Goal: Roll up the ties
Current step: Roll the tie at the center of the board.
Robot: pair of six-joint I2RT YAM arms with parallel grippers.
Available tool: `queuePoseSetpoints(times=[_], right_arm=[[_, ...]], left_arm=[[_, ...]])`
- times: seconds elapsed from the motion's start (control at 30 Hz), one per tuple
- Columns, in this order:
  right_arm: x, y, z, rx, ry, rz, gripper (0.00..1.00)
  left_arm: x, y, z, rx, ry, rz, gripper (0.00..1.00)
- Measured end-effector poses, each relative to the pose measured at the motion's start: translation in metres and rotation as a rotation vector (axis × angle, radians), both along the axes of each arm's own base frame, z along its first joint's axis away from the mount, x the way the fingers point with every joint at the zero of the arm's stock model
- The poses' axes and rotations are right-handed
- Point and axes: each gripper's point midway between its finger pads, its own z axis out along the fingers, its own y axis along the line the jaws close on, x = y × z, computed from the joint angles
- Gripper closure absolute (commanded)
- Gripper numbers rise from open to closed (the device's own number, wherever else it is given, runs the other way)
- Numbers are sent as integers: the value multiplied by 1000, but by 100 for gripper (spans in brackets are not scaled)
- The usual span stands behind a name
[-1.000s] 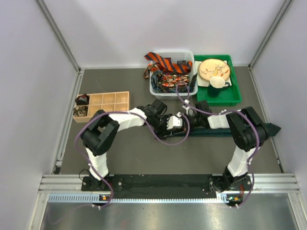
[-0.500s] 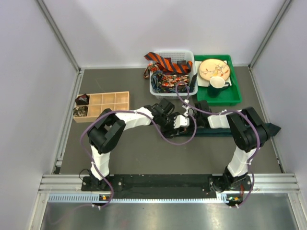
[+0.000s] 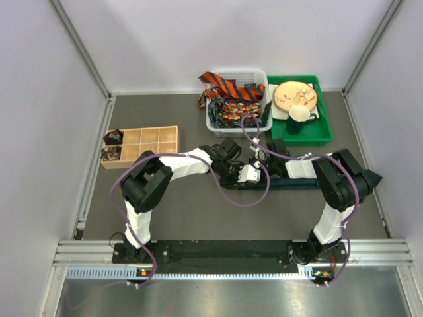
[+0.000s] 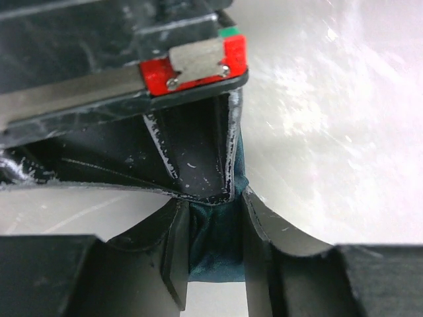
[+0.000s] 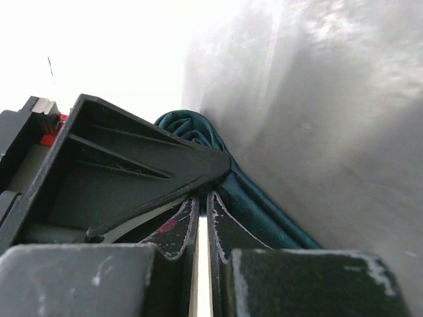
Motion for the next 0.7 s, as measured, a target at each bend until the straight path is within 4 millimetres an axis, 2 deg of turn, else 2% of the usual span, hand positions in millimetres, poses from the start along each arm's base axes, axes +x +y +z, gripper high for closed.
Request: queuePoseSetpoints(times=[0.1, 0.17, 0.2, 0.3, 0.43, 0.57, 0.7], right_arm=[[-5, 6, 0, -4, 2, 15, 100], [-6, 8, -1, -7, -2, 17, 100], [-6, 8, -1, -9, -2, 16, 100], [-3, 7, -3, -24, -10, 5, 100], [-1, 5, -6, -50, -15, -2, 100], [0, 3, -8, -65, -19, -2, 100], [-1, 2, -9, -72, -25, 3, 100]], left_arm=[[-6, 8, -1, 14, 3, -19, 66], [-7, 9, -1, 15, 6, -24, 58], [-7, 9, -1, 13, 8, -25, 49], [-7, 10, 0, 13, 15, -23, 39], [-7, 18, -1, 11, 48, 17, 34], [-2, 42, 1, -3, 79, 116, 32], [5, 66, 3, -57, 107, 241, 25]])
